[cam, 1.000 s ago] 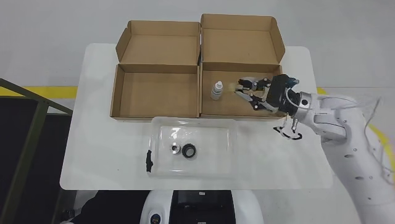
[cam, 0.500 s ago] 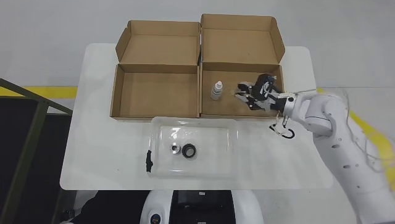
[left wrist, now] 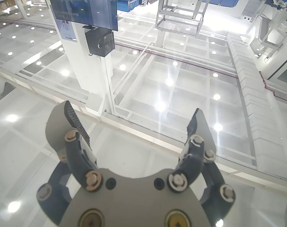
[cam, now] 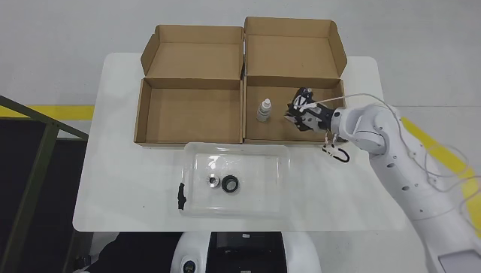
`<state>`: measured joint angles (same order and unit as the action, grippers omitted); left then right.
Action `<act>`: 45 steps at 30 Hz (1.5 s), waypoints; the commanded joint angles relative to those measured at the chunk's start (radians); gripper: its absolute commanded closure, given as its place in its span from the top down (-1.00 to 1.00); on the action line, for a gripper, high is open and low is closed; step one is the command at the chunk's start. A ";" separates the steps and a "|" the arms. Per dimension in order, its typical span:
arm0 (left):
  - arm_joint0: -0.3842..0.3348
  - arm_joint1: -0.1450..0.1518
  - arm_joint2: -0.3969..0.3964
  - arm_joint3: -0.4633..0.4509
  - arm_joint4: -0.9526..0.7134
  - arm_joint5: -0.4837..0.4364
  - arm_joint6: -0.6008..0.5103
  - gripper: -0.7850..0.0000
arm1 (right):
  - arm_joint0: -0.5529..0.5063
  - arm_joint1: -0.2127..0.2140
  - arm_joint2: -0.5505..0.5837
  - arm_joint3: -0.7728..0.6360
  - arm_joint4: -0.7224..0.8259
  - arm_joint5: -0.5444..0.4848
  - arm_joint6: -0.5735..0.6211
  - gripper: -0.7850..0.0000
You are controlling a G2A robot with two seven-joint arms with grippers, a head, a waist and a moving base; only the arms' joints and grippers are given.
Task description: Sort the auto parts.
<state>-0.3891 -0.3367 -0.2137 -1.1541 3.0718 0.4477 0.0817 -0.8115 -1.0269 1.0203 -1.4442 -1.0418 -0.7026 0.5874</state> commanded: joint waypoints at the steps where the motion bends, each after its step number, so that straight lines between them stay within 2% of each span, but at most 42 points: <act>1: 0.000 0.000 0.000 0.000 0.000 0.000 0.000 1.00 | 0.019 -0.006 -0.020 0.018 0.013 0.003 0.025 -1.00; 12: 0.000 0.000 0.000 0.000 0.000 0.000 0.000 1.00 | 0.088 -0.036 -0.104 0.090 -0.023 0.056 0.075 -1.00; 16: 0.000 0.000 0.000 0.000 0.000 0.000 0.000 1.00 | 0.102 -0.046 -0.127 0.106 -0.039 0.074 0.079 -0.85; 21: 0.000 0.000 0.000 0.000 0.000 0.000 0.000 1.00 | 0.116 -0.056 -0.149 0.122 -0.043 0.083 0.091 -0.61; 27: 0.000 0.000 0.000 0.000 0.000 0.000 0.000 1.00 | 0.126 -0.067 -0.165 0.133 -0.036 0.086 0.094 0.58; 29: 0.000 0.000 0.000 0.000 0.000 0.000 0.000 1.00 | 0.128 -0.068 -0.164 0.125 -0.033 0.084 0.096 0.75; 37: 0.000 0.000 0.000 0.000 0.000 0.000 0.000 1.00 | 0.087 -0.046 -0.094 0.004 -0.026 0.057 0.110 1.00; 45: 0.000 0.000 0.000 0.000 0.000 0.000 0.000 1.00 | -0.026 -0.004 0.031 -0.209 0.011 -0.002 0.158 1.00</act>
<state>-0.3891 -0.3367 -0.2137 -1.1541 3.0718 0.4477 0.0817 -0.8189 -1.0363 1.0346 -1.6208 -1.0374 -0.6952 0.7403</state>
